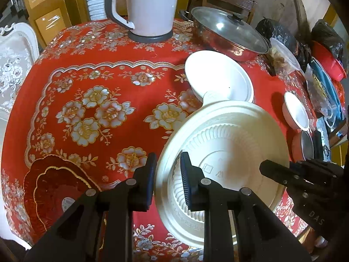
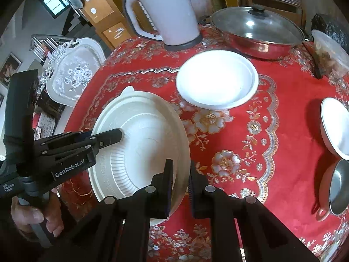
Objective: Organize plates and bowls
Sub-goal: 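Carry the cream bowl with both grippers over the stacked red bowls and lower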
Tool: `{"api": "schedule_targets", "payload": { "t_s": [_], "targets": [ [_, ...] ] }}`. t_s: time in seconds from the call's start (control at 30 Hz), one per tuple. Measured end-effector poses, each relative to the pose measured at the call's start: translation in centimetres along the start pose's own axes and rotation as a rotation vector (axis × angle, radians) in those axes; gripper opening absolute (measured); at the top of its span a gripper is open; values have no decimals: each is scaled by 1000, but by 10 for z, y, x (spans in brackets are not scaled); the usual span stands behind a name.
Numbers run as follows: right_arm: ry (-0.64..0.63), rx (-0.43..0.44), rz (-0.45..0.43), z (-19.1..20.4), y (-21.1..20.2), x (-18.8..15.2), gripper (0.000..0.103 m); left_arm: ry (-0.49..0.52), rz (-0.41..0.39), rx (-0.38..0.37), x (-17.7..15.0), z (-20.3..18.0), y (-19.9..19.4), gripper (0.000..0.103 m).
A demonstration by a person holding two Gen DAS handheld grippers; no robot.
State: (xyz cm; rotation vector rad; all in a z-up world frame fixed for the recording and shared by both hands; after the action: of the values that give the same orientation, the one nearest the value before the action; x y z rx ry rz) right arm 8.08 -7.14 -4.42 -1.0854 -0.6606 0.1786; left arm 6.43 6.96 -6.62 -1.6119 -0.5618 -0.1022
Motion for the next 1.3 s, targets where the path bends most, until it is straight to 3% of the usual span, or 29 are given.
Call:
{"api": "schedule_targets", "payload": {
  "t_s": [0.3, 0.57, 0.77, 1.13, 1.3],
  "targets": [
    [-91, 100, 15, 60, 12, 15, 15, -88, -38, 77, -7, 56, -34, 20],
    [-187, 190, 88, 141, 65, 19, 16, -237, -36, 202, -32, 142, -47, 20],
    [-259, 197, 159, 183, 107, 8, 16, -321, 6, 264, -61, 189, -34, 20],
    [-319, 130, 221, 204, 154, -10, 17, -363, 42, 300, -79, 219, -8, 21],
    [-331, 144, 223, 207, 152, -11, 32, -340, 13, 336, -73, 223, -14, 23]
  ]
}}
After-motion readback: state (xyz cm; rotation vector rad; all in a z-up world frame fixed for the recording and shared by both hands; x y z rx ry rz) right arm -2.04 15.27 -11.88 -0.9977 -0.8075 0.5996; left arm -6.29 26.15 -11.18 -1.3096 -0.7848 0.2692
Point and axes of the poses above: each gripper's, at about its wrist camera, not at the fingertips, and y roughly the way its jaws point, z to its left, x to its top, the point moved 5 cm from there along y, roughly the way its jaws point, and after that the axes turned 4 degrees about -y, right-handed, at the moved point
